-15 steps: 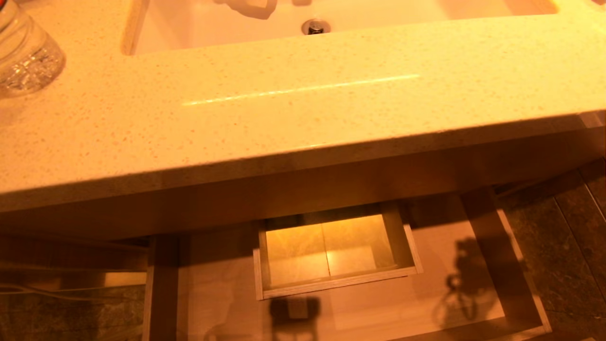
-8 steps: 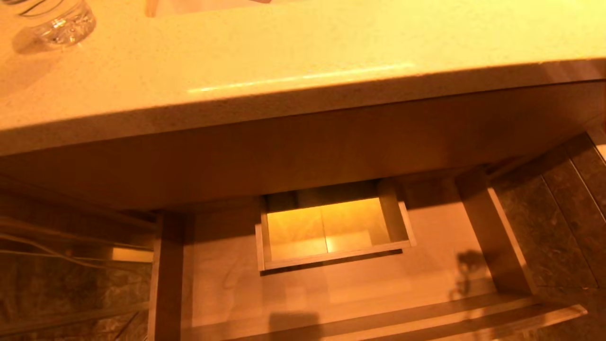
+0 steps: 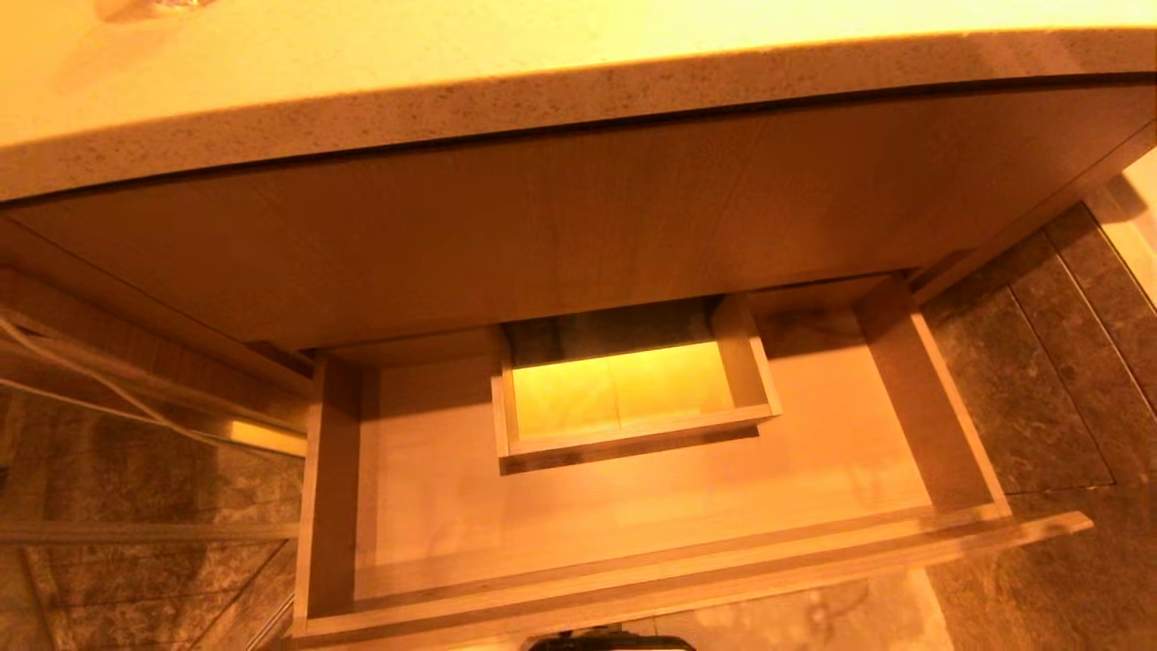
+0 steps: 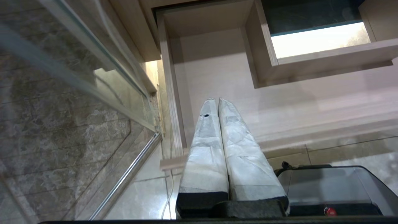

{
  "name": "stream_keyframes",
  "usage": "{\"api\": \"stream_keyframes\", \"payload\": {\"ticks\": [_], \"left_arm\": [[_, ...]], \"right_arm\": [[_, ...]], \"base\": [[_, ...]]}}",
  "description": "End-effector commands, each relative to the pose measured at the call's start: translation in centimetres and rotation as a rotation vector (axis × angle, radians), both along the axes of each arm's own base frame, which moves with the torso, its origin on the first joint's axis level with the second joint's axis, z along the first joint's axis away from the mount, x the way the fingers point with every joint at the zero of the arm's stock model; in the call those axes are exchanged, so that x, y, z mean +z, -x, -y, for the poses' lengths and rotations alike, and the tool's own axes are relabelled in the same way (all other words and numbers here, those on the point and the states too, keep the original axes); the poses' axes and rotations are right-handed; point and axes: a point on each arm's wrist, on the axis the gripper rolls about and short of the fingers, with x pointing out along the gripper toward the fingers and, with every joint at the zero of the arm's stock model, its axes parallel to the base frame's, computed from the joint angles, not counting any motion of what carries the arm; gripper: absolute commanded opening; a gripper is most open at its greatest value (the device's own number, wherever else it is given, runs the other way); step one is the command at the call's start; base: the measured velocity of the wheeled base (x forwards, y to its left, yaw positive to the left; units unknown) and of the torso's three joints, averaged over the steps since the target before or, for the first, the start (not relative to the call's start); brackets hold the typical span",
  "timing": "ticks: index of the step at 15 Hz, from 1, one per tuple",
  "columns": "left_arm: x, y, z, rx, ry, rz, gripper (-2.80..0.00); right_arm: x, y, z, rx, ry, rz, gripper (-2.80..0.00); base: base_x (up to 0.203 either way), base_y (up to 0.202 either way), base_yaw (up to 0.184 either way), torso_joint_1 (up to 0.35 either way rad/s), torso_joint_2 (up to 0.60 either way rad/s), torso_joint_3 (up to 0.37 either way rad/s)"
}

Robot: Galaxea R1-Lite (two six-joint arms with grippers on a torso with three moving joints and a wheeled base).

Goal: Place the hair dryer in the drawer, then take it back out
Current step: Close the drawer

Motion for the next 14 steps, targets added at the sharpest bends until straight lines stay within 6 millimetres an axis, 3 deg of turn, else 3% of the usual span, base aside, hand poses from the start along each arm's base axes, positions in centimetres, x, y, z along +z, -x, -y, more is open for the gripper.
{"api": "stream_keyframes", "payload": {"ticks": [1,7,14], "left_arm": [[0.0,0.0,0.0,0.0,0.0,-0.001,-2.8],[0.0,0.0,0.0,0.0,0.0,-0.001,-2.8],[0.0,0.0,0.0,0.0,0.0,-0.001,-2.8]], "right_arm": [[0.0,0.0,0.0,-0.002,0.004,0.001,-2.8],[-0.3,1.0,-0.5,-0.006,0.011,0.017,-2.8],[-0.5,2.1,-1.2,-0.008,0.031,0.054,-2.8]], "base": [[0.0,0.0,0.0,-0.234,0.03,-0.207],[0.0,0.0,0.0,-0.06,0.04,-0.022],[0.0,0.0,0.0,-0.214,0.45,0.235]]}}
